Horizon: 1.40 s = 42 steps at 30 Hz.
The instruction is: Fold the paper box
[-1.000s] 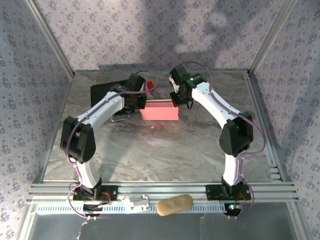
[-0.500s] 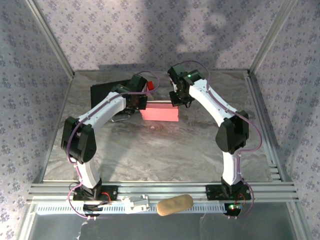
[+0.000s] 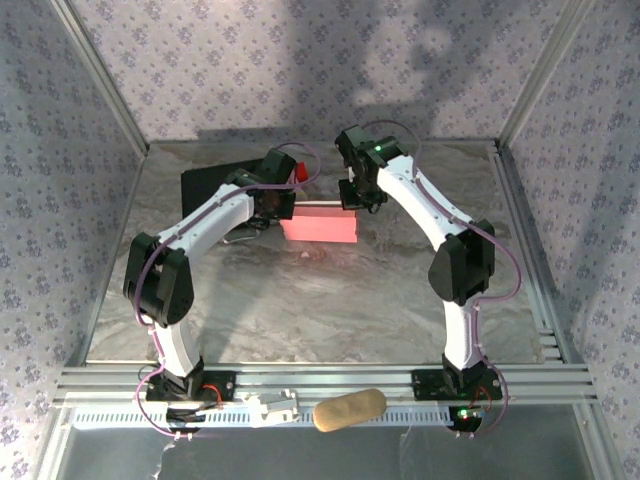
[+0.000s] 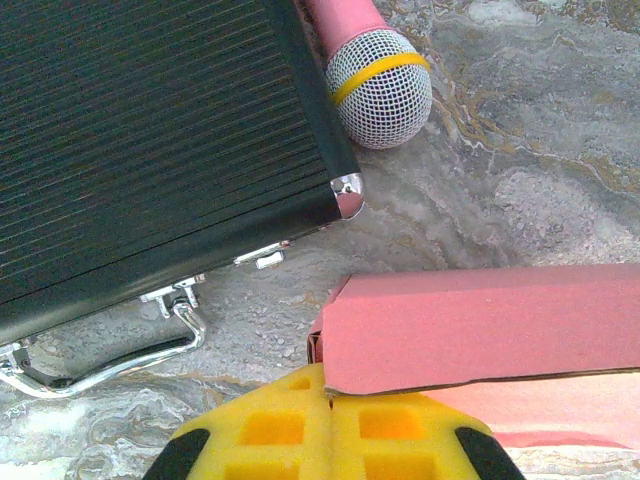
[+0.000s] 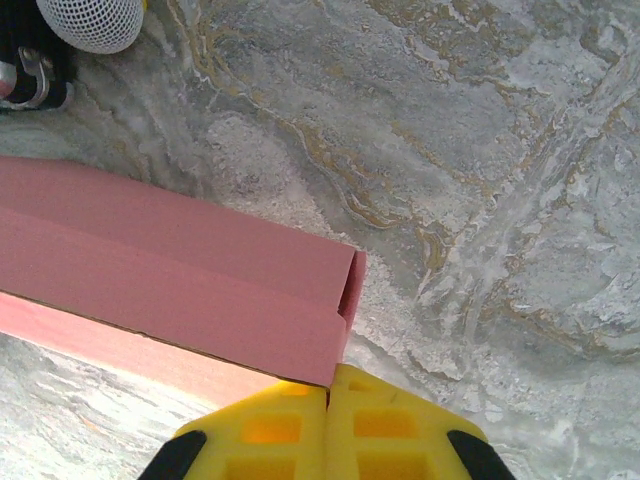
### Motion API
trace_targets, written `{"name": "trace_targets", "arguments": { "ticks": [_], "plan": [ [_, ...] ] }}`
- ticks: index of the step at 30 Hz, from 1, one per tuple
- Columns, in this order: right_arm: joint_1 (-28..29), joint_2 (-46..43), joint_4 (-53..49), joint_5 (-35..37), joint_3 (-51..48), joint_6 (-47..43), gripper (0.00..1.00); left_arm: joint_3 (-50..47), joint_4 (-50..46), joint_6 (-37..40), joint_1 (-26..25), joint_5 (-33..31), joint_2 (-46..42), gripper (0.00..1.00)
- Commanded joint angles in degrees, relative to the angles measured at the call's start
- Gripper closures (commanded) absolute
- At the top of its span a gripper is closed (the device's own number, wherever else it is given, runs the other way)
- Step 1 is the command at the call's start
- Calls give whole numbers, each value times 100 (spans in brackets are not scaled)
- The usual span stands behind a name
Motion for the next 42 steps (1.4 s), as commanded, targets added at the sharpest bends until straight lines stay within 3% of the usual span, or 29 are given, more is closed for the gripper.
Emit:
{"name": "trace_targets", "arguments": {
  "ticks": [1,42],
  "plan": [
    [208,147,468,-929,47,263,100,-133,-493,-30,-317,883,362,100],
    [-158,113,839,-2127,-155,846,100,-119,-410,-117,-434,944,362,100]
  ]
}}
